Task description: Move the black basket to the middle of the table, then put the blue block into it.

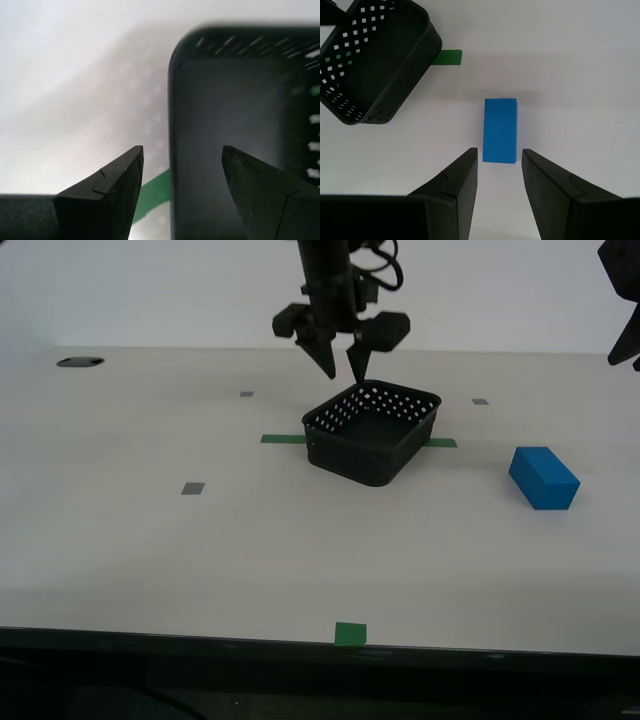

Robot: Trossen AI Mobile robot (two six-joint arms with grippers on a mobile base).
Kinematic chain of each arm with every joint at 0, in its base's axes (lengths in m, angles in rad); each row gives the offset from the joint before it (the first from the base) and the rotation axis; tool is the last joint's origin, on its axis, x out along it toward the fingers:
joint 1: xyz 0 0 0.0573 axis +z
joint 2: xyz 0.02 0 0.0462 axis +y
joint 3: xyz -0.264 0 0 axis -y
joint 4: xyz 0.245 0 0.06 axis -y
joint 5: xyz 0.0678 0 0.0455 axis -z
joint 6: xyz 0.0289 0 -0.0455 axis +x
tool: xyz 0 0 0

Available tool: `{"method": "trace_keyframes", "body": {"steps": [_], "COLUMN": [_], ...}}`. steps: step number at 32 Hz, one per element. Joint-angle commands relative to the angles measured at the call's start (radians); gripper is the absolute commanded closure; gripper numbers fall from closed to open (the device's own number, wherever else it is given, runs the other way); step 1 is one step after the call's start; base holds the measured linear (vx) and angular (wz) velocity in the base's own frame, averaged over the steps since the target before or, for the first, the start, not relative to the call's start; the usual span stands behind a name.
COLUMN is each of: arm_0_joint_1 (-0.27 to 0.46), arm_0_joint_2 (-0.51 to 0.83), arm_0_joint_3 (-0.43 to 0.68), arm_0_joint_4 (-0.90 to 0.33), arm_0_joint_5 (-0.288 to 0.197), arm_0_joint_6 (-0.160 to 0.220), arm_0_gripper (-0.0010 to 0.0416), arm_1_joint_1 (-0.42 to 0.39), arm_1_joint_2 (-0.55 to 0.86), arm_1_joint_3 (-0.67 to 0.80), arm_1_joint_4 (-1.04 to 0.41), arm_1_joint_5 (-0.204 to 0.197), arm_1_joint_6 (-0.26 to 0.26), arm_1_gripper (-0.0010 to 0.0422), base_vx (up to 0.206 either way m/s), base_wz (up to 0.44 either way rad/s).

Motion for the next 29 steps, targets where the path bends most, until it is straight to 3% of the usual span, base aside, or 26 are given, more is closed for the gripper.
{"method": "trace_keyframes", "body": {"steps": [1,4,11,18,22,25,27,29], "arm_0_joint_1": [0.005,0.01,0.022,0.033,0.04,0.042,0.053,0.058], "arm_0_joint_2": [0.0,0.0,0.0,0.055,0.192,0.263,0.326,0.378], "arm_0_joint_3": [0.0,-0.005,-0.121,-0.148,-0.148,-0.139,-0.126,-0.102], "arm_0_joint_4": [0.0,0.005,0.115,0.179,0.232,0.28,0.309,0.319], "arm_0_joint_5": [-0.001,0.0,-0.002,-0.001,-0.001,0.0,0.0,0.001], "arm_0_joint_6": [-0.016,-0.018,-0.011,0.021,0.013,0.01,0.011,0.012], "arm_0_gripper": [0.0284,0.0285,0.0275,0.0122,0.0088,0.0098,0.0108,0.0106], "arm_1_joint_1": [0.012,0.031,0.094,0.127,0.14,0.162,0.194,0.221], "arm_1_joint_2": [-0.09,-0.179,-0.314,-0.378,-0.4,-0.43,-0.463,-0.485], "arm_1_joint_3": [0.002,0.0,0.0,0.0,0.0,0.0,0.0,0.0], "arm_1_joint_4": [-0.003,-0.011,-0.068,-0.114,-0.153,-0.169,-0.189,-0.2], "arm_1_joint_5": [-0.08,-0.132,-0.132,-0.132,-0.132,-0.137,-0.179,-0.183], "arm_1_joint_6": [0.035,0.088,0.128,0.168,0.192,0.195,0.195,0.196], "arm_1_gripper": [0.0215,0.0247,0.0296,0.0298,0.0298,0.0298,0.0298,0.0298], "base_vx": [0.0,0.0,0.0,0.0,0.0,0.0,0.0,0.0], "base_wz": [0.0,0.0,0.0,0.0,0.0,0.0,0.0,0.0]}}
